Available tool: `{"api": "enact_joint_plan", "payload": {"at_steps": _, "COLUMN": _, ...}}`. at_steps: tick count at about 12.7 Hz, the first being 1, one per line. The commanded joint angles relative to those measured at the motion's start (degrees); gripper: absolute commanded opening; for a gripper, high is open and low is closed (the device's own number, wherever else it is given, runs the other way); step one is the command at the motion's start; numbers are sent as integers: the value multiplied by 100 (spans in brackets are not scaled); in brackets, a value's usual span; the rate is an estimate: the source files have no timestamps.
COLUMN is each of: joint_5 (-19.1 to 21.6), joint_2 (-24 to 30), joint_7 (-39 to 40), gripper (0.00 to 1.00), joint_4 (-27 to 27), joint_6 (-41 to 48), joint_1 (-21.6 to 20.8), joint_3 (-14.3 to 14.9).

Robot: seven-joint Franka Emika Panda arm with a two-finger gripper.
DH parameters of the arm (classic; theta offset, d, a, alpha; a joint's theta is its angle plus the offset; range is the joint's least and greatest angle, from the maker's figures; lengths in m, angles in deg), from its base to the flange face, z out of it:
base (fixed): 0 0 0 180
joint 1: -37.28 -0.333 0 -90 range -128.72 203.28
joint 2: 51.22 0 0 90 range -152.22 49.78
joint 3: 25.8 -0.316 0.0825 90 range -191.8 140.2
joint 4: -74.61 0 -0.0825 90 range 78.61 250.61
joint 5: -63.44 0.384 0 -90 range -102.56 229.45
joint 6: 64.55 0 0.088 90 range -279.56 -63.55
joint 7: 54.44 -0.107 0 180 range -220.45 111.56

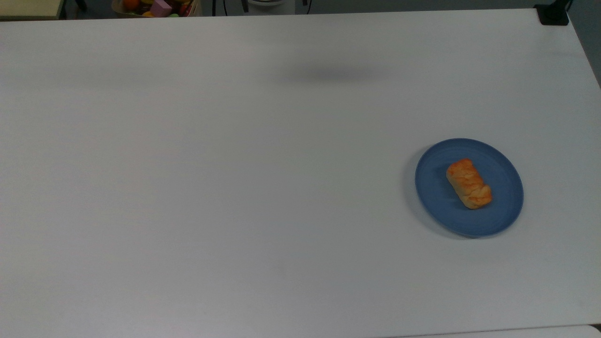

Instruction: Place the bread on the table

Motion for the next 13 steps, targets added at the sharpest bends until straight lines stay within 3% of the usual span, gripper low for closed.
{"api": "enact_joint_plan", "payload": {"at_steps": 1, "joint_5": 31, "joint_2": 69, "joint_7": 60, "gripper": 100, "joint_4": 143, "joint_6": -130, "joint_1": -95, "joint_3": 72}}
{"api": "enact_joint_plan", "payload": {"at_steps": 7, "joint_5": 31, "joint_2": -89, "joint_7": 122, "gripper": 100, "joint_4": 134, "joint_6": -138, "joint_1": -226, "joint_3": 63}}
{"api": "enact_joint_plan", "payload": {"at_steps": 10, "joint_5": 31, "joint_2": -369, "joint_7": 70, "gripper": 100, "joint_4": 64, "joint_6": -208, "joint_1": -525, "joint_3": 54}}
{"api": "enact_joint_plan", "payload": {"at_steps": 13, "joint_5": 49, "joint_2": -844, "joint_7": -544, "gripper": 100, "joint_4": -400, "joint_6": -472, "joint_1": -920, "joint_3": 46}}
